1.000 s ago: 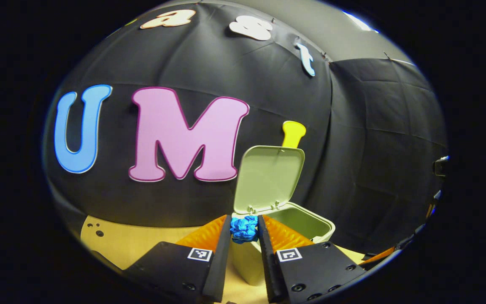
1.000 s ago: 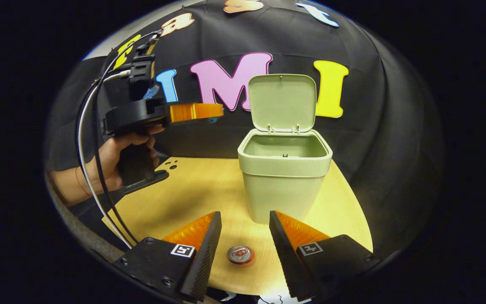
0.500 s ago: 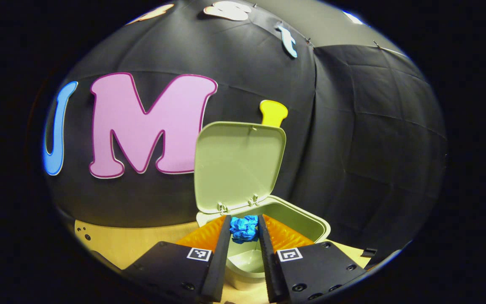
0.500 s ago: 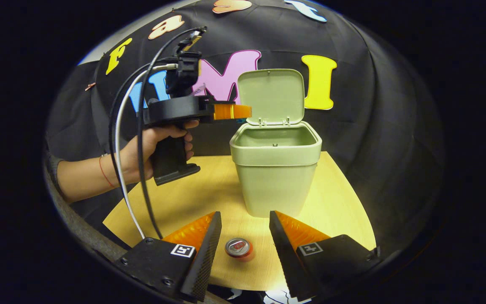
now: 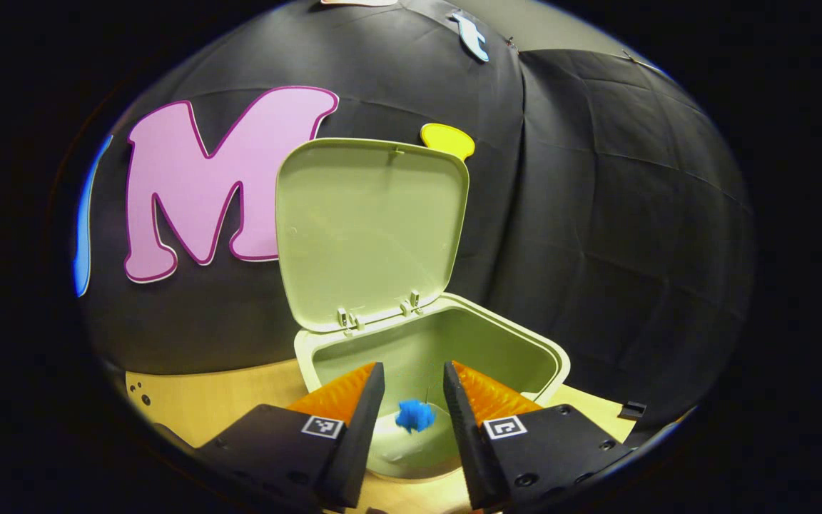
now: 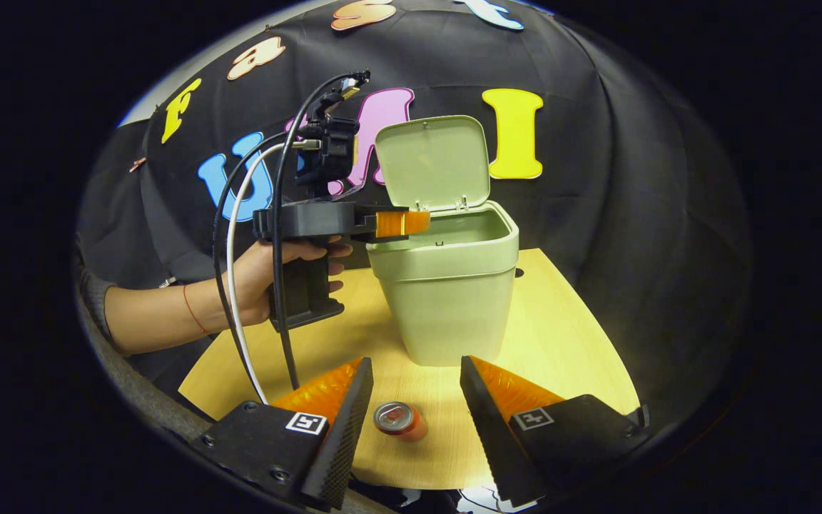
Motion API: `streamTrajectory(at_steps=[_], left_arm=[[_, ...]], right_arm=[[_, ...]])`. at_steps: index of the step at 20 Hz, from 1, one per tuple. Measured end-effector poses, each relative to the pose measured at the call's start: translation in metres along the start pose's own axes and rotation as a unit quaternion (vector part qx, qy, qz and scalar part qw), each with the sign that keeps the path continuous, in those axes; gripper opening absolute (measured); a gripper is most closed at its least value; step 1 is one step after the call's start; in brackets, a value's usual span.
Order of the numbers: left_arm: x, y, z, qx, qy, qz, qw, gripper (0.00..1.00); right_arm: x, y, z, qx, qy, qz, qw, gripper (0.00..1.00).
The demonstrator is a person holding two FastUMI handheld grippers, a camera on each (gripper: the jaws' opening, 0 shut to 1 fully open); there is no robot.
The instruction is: Press the lid of the desktop garbage bin to open it, pick up the crumpled paper on the desktop and throw it into the bin, then pick up the pop can on the desktop and drop it into the bin, and finally close the garbage bin lid.
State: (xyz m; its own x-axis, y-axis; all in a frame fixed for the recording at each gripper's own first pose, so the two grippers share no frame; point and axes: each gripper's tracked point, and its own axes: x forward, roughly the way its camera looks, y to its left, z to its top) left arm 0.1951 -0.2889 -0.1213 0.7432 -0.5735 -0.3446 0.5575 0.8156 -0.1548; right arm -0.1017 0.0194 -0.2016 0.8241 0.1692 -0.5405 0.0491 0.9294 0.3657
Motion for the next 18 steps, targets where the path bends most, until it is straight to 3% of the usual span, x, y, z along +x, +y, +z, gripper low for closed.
streamTrajectory(at_steps=[6,14,18], left_arm=[[-0.021,0.012,0.018,-0.01,-0.044,0.024,0.999,0.91],[-0.096,0.051,0.029,-0.032,-0.087,0.077,0.993,0.93],[-0.144,0.074,0.025,-0.032,-0.098,0.122,0.987,0.93]], right_arm=[[0.002,0.002,-0.002,-0.004,0.001,0.003,1.0,0.84],[0.007,0.016,-0.002,-0.028,0.004,0.03,0.999,0.89],[0.019,0.024,-0.022,-0.056,0.039,0.044,0.997,0.89]])
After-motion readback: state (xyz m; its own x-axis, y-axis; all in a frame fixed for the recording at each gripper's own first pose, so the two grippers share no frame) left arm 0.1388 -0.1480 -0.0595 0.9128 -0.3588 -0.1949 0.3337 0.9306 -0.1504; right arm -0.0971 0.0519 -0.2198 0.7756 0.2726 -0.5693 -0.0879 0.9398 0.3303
